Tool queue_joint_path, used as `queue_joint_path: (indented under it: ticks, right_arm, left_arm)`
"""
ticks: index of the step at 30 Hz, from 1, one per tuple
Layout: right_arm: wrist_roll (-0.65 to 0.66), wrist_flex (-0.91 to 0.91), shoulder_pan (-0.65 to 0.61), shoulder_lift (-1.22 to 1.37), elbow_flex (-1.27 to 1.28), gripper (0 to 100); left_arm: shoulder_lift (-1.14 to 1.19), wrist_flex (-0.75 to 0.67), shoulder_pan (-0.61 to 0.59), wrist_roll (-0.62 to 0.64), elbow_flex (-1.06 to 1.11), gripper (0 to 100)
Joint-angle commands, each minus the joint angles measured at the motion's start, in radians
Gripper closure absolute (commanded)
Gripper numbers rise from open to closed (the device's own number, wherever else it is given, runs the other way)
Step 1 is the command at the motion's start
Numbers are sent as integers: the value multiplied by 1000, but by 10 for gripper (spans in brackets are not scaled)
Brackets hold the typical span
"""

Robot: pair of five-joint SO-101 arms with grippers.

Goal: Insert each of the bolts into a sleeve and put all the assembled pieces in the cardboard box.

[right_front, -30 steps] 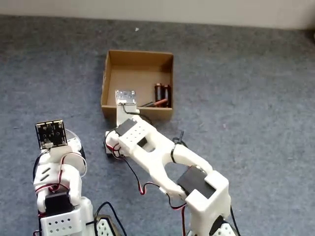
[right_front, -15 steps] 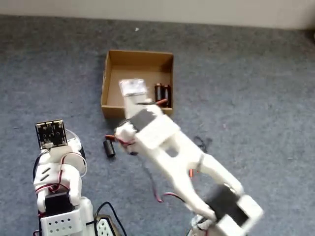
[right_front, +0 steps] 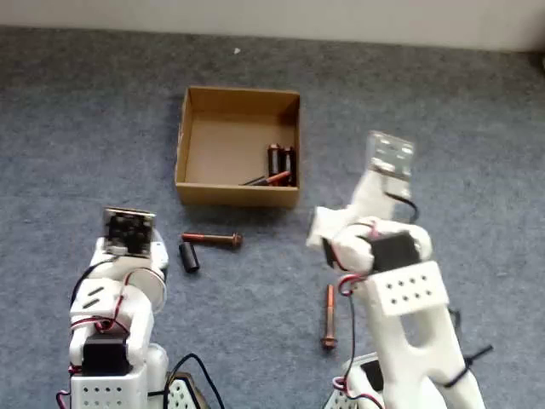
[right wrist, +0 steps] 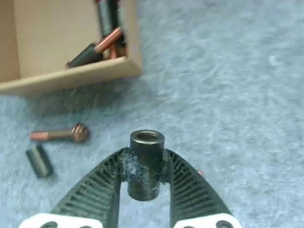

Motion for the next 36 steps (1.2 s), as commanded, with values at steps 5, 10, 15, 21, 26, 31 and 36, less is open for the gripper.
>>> queue_joint_path:
  ticks: [5,10,15,21,26,31,36]
  right_arm:
    - [12,-254,199,-94,173,994]
    - [11,-325,269,-94,223,994]
    - [8,-329,298,-94,225,994]
    - [9,-328,302,-93,226,994]
    - [9,-328,302,-93,228,994]
    - [11,-329,302,-93,243,994]
    - [11,-331,302,-93,255,994]
  left_arm:
    - [7,155,117,-138,-173,992]
    - [226,207,163,-233,-317,992]
    - [585,235,242,-361,-489,953]
    - [954,226,249,-540,-654,861]
    - [1208,226,251,-683,-771,860]
    - [1423,226,302,-764,-854,860]
    - [1590,189,367,-769,-929,860]
